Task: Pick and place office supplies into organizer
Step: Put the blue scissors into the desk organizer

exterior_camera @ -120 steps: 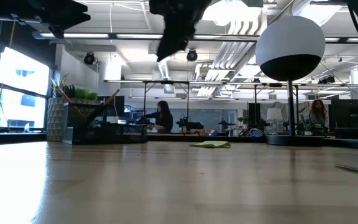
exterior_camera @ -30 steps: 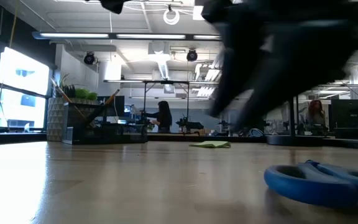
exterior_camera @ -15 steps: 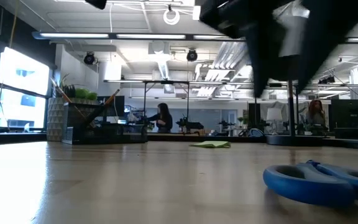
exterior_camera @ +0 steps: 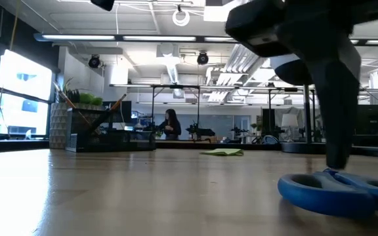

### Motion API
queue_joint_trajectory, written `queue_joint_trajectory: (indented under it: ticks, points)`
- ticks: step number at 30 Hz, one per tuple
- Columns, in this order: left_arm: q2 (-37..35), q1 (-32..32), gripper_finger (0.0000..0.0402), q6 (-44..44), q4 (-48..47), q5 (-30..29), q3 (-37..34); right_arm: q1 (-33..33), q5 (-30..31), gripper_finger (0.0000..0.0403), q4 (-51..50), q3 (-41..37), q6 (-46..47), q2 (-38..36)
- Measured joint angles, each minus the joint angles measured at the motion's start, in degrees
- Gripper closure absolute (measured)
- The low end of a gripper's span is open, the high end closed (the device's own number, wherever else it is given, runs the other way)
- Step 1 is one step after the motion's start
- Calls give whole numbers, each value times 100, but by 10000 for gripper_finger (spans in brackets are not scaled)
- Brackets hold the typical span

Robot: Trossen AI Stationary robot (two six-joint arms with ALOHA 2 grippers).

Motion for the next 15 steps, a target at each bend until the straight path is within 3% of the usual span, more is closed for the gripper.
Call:
queue_joint_trajectory:
  ticks: [15]
  points:
    - [0, 1, 253, 67, 13, 0, 0, -46, 197, 269, -78, -2, -580, 19]
